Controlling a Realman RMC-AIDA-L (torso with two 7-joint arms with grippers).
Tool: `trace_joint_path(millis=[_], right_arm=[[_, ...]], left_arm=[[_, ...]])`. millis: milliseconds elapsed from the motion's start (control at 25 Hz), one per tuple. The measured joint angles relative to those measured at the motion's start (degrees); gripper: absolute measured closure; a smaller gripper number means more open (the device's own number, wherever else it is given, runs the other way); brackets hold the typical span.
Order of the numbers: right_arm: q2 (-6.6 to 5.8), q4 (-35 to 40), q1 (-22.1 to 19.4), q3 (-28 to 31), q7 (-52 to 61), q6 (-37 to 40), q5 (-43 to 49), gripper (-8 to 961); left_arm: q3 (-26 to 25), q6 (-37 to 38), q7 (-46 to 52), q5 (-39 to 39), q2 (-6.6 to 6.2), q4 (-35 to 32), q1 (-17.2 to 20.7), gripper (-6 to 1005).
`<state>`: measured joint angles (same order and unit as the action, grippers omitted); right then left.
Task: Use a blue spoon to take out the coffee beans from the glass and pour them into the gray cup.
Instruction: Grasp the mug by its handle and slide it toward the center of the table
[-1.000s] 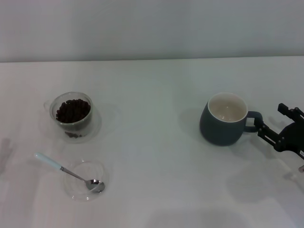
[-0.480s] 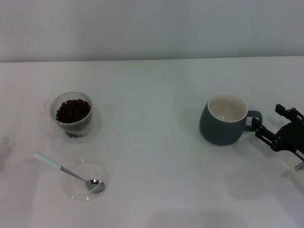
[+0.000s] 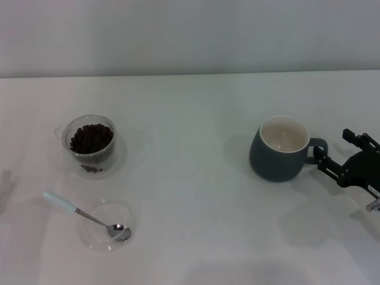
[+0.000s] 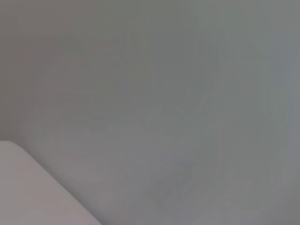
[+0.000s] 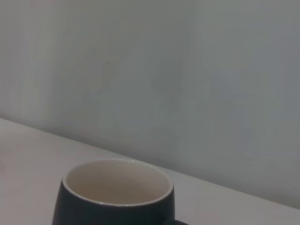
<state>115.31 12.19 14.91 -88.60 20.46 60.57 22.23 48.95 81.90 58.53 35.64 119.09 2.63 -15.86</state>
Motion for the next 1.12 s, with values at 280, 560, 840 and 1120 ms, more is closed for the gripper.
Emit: trace_joint_path(millis=[280,560,840,1120], right_arm=[[0.05,-0.1,0.0,0.0,-0.4,-0.1,0.0,320],[0.09,-0.1,0.1,0.0,-0.4,-0.5,-0.2,452],[0.2,-0.1,0.3,0.0,-0.4,-0.6,-0.2,547],[0.25,-0.1,0.6,0.0,-0.4,-0.7,0.0,561]], left_arm=[[0.0,-0.3,0.0,0.0,0.0,0.0,-0.1,122],[0.0,-0.5,0.0,0.0,0.0,0.0,-0.5,122],[0.0,-0.6,0.0,0.0,0.0,0.0,-0.6,122],[0.0,-0.8,-0.2,0.0,0.02,0.0,-0.6,122]])
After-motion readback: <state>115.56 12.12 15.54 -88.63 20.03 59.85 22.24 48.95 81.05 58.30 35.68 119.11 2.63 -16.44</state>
